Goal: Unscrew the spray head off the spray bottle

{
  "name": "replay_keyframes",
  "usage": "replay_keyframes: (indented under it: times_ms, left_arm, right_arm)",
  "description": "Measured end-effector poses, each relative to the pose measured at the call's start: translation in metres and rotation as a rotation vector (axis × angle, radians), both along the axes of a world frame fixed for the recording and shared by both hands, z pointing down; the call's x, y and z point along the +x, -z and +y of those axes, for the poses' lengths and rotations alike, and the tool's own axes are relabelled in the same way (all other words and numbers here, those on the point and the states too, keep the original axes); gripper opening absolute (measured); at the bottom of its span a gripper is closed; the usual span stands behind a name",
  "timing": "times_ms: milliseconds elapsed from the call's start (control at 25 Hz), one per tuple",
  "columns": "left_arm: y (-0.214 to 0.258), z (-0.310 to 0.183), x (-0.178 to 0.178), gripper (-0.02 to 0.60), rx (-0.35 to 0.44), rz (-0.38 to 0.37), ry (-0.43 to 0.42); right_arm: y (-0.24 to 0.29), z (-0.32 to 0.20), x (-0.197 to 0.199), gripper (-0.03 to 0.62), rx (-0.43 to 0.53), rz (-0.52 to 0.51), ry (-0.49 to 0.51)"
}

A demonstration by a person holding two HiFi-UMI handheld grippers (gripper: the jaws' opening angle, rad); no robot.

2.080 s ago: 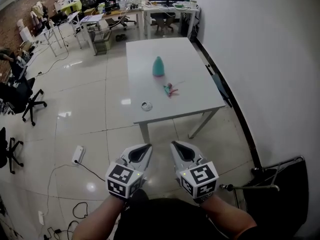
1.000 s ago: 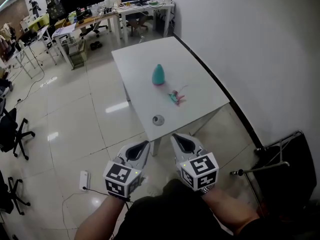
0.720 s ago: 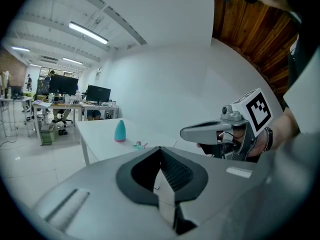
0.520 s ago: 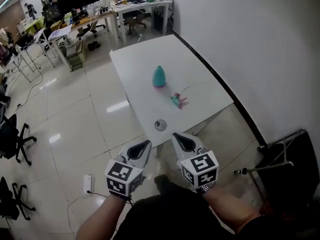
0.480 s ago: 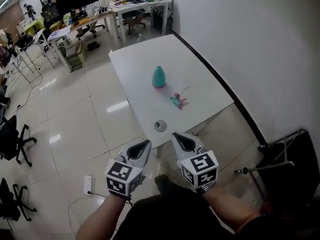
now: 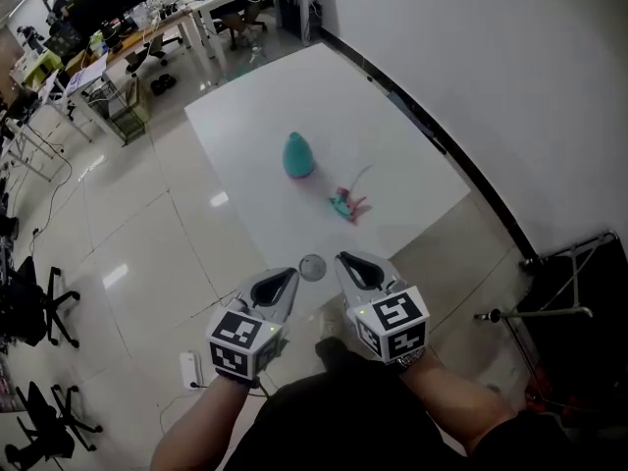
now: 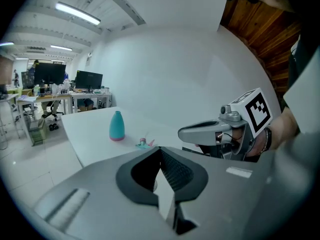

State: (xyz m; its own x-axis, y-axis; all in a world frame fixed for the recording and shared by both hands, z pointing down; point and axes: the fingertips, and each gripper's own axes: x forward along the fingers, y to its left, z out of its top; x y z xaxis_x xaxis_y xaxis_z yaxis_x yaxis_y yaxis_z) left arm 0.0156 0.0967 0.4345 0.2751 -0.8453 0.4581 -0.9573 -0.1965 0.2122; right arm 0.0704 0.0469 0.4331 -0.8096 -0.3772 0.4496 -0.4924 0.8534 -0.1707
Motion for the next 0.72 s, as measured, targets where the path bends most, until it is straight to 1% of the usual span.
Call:
replay_keyframes:
  times_ms: [280,520,720]
  left_arm:
    - [-0.022,-0.049,-0.001,0.017,-0.082,0.013,-0.048]
    - [-0.033,-0.077,0.003,0.022,-0.133,0.025,-0.077]
    - [-0.038,-0.096,0.002,0.049,-0.150,-0.002,-0.122]
  right_arm:
    - [-0.025,-0.046,-0.001,0.030,-0.060,0.025,-0.026]
    - [-0.040,-0.066,0.001,0.050,-0.090,0.047,-0.021]
    - [-0.050,-0.077,0.001,0.069,-0.098,0.076,-0.026]
